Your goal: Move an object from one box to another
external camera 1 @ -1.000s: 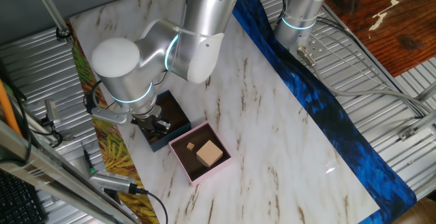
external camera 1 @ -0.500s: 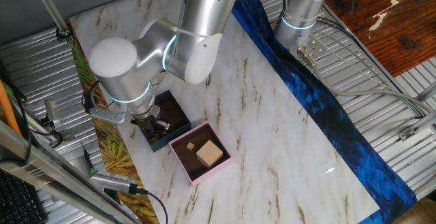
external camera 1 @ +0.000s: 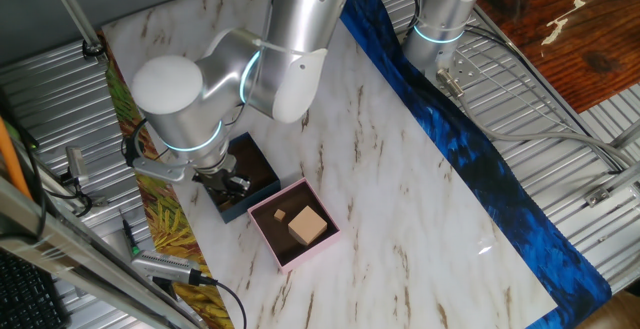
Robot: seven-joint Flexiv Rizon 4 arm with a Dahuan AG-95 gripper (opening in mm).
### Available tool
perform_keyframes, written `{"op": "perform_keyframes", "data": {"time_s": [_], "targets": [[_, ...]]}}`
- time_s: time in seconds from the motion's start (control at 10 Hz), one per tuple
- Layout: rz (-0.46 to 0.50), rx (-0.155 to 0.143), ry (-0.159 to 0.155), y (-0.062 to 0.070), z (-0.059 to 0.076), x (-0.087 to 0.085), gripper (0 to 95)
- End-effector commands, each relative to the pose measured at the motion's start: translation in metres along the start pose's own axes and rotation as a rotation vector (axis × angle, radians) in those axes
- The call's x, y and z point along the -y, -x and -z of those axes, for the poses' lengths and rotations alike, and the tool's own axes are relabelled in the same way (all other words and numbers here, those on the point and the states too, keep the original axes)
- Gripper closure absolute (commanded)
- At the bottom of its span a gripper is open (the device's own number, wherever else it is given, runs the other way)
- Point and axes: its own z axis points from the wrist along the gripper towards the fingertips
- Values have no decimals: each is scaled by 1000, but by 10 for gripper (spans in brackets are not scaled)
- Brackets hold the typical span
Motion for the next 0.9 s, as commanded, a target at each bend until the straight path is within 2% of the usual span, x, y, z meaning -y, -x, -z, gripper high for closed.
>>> {"op": "perform_keyframes", "data": {"time_s": [0.1, 0.9], "targets": [[4, -2, 0, 1, 0, 0, 950], [23, -6, -5, 1, 0, 0, 950]]}}
